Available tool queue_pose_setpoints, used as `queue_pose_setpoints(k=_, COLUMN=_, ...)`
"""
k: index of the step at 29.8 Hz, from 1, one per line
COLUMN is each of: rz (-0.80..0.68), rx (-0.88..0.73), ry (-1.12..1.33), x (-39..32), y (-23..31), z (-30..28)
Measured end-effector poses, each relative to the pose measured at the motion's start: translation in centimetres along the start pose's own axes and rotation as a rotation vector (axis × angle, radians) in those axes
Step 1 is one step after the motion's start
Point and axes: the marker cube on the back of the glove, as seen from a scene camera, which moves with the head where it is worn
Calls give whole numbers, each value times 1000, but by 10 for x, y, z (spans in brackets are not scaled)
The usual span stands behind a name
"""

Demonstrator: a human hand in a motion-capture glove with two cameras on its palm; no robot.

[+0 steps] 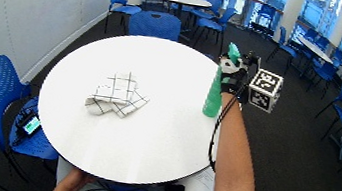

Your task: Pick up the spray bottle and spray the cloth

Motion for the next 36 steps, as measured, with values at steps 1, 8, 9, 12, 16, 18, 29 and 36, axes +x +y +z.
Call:
queue_pose_setpoints(k=1, rz=9, rx=-5, ry=4, x=4, y=1, z=0)
queue_pose_setpoints(k=8, rz=52, rx=-178, ry=59, x=24, y=20, z=6)
queue_pose_setpoints(k=9, rz=56, rx=-228, ry=60, x=22, y=24, z=9)
queue_pose_setpoints(k=12, rz=94, rx=-398, ry=65, x=7, y=35, z=15)
queue_pose_setpoints(k=16, rz=192, rx=-646, ry=109, x=-21, y=47, z=23)
queue_pose_setpoints(k=18, rz=230, rx=-760, ry=139, x=-32, y=52, z=26)
queue_pose_setpoints(k=29, rz=342, rx=-1113, ry=456, x=-43, y=87, z=61)
queue_pose_setpoints(k=36, rz=329, rx=-1370, ry=676, x=-40, y=105, z=76)
